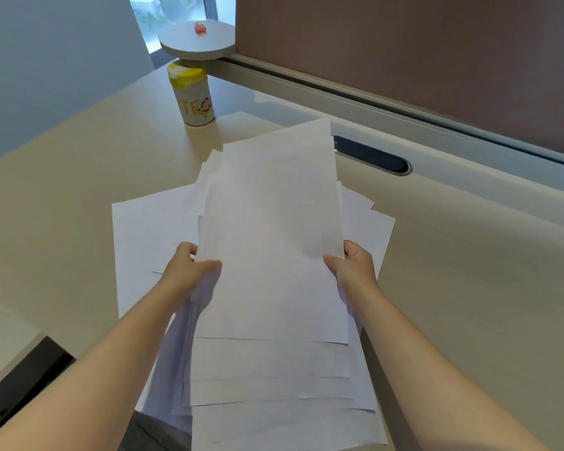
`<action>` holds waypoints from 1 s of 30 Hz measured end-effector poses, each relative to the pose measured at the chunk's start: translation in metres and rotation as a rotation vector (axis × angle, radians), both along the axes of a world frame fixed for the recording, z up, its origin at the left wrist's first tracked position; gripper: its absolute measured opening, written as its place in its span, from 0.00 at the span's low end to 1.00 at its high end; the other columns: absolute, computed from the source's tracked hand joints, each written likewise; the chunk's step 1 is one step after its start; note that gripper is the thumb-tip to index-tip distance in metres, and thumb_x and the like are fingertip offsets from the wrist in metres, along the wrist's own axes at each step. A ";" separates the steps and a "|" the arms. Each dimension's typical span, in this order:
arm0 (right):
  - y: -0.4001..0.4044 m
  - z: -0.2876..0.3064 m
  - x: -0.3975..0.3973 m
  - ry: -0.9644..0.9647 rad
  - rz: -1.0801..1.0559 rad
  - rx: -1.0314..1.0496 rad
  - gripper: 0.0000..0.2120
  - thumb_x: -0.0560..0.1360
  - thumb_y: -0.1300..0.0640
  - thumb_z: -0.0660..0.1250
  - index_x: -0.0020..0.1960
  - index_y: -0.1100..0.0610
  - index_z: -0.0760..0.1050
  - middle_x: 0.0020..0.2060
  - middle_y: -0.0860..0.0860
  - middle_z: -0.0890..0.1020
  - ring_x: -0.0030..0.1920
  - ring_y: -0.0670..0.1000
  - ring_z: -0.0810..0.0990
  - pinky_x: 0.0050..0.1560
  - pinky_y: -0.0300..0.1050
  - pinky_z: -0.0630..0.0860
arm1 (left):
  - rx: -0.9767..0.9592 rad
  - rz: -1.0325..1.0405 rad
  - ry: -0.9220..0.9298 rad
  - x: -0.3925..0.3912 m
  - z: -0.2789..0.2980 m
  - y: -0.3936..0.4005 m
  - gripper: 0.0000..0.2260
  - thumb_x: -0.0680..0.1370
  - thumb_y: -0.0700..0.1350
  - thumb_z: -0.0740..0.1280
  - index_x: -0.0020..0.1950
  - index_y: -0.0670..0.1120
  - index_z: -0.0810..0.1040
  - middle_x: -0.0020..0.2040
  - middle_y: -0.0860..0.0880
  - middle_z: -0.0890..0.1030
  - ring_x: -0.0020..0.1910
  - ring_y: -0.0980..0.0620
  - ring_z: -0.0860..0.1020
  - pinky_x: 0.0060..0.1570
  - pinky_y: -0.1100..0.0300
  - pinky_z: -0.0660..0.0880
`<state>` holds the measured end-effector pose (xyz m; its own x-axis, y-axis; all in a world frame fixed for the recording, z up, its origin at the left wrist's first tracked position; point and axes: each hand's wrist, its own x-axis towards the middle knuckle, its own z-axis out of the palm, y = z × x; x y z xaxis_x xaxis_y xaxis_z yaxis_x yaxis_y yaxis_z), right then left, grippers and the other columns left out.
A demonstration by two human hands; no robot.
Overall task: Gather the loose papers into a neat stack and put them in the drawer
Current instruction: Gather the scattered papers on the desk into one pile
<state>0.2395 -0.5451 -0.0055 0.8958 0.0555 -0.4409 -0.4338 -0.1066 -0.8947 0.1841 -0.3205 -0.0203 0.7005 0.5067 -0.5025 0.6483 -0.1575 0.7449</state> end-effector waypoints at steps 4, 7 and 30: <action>0.014 0.001 0.014 -0.032 -0.044 0.016 0.12 0.72 0.72 0.61 0.42 0.56 0.74 0.50 0.61 0.80 0.50 0.60 0.79 0.60 0.55 0.75 | -0.139 0.064 -0.031 0.013 0.004 0.012 0.05 0.72 0.34 0.68 0.45 0.38 0.73 0.43 0.41 0.78 0.42 0.43 0.77 0.34 0.59 0.71; 0.027 0.000 0.029 0.000 -0.039 -0.009 0.13 0.72 0.71 0.62 0.53 0.59 0.70 0.49 0.58 0.79 0.47 0.57 0.79 0.41 0.39 0.78 | -0.123 0.121 -0.136 0.027 0.010 0.022 0.08 0.74 0.32 0.64 0.35 0.39 0.74 0.34 0.47 0.74 0.34 0.49 0.72 0.30 0.65 0.71; 0.098 -0.016 0.084 0.088 0.158 -0.263 0.10 0.72 0.70 0.60 0.35 0.60 0.66 0.29 0.53 0.66 0.25 0.48 0.65 0.21 0.32 0.59 | -0.201 0.050 -0.043 0.091 0.008 0.102 0.09 0.74 0.33 0.66 0.54 0.37 0.74 0.51 0.40 0.77 0.43 0.46 0.76 0.41 0.58 0.70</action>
<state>0.3231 -0.4474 -0.0215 0.8431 0.0650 -0.5339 -0.4676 -0.4018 -0.7873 0.2749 -0.2181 -0.0126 0.7001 0.4337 -0.5673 0.6186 0.0285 0.7852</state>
